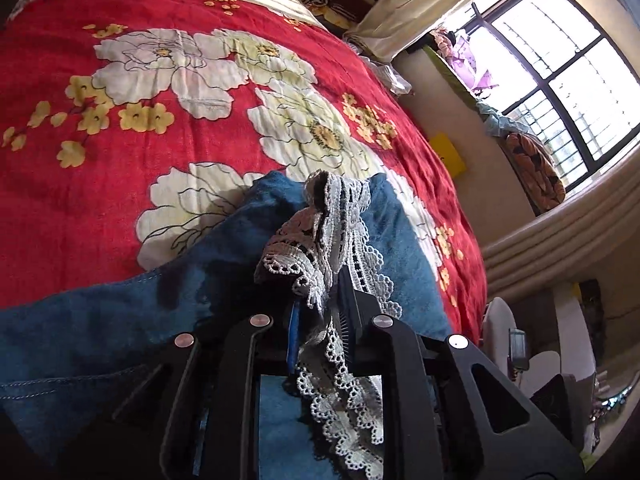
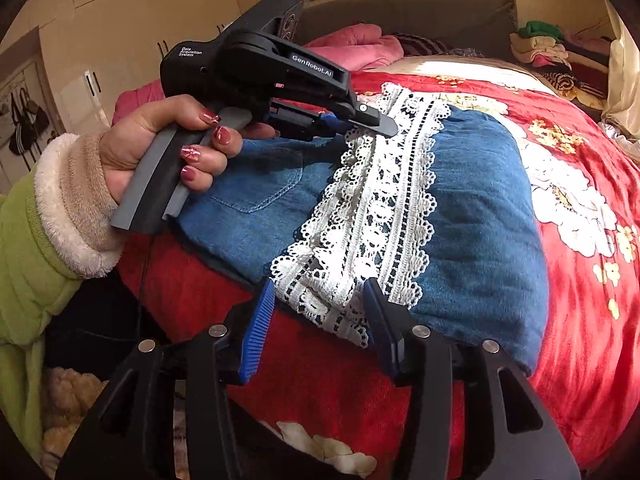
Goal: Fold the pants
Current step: 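Lower the lace strip onto the pants and open the left tool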
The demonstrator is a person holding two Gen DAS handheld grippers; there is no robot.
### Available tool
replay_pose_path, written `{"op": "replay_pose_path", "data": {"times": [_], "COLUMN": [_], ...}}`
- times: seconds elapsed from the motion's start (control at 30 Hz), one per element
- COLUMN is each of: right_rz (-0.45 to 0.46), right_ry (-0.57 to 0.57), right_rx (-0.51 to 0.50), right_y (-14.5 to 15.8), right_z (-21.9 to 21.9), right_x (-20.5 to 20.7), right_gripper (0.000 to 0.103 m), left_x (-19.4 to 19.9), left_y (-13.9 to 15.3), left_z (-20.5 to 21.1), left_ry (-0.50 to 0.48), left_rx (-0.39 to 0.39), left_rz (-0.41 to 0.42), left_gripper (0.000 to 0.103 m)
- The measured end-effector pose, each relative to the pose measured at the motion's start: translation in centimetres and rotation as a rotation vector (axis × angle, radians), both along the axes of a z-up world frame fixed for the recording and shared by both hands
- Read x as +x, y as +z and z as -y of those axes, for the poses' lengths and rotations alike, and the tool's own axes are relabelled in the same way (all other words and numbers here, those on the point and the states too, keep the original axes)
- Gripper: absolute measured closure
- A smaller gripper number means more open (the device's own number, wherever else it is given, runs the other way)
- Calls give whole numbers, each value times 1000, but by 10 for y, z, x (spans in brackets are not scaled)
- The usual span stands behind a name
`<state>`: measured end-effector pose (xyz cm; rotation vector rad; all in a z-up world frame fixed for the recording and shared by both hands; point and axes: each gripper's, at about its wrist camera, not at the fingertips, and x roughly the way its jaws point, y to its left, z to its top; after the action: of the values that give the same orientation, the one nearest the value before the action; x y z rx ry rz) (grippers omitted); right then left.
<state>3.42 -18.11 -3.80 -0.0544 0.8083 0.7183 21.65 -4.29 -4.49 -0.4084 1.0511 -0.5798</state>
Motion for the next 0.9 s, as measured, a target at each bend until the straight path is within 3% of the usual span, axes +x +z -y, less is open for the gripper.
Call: {"op": "replay_pose_path", "data": {"times": [0.03,0.13,0.2,0.3,0.4,0.53,0.7,0.8,0.9], "right_rz": [-5,4,32,66,37,-25,-124,-98,-111], "right_ry": [1,-4,-42,-150,-237,-268,-272,-270,-282], "right_rx": [3,13,34,62,76,64,3,-9,14], "right_y": [1,12,23,36,36,22,-9,-11,-14], "right_z": [0,4,15,36,51,52,46,42,44], "right_x": [0,-7,-10,-3,16,33,34,30,31], "right_gripper": [56,54,52,47,45,45,41,40,40], "left_x": [0,0,-6,-17,-26,-25,-9,2,7], "left_y": [-6,-7,5,29,51,56,28,5,-5], "left_z": [-3,-12,-15,-20,-13,19,56,61,60], "left_ry": [14,42,58,78,62,-18,-68,-33,-29], "left_rx": [-2,-45,-30,3,42,24,-40,21,34], "left_rz": [-7,6,52,133,199,205,137,96,89], "left_gripper": [80,72,57,48,38,37,37,37,37]}}
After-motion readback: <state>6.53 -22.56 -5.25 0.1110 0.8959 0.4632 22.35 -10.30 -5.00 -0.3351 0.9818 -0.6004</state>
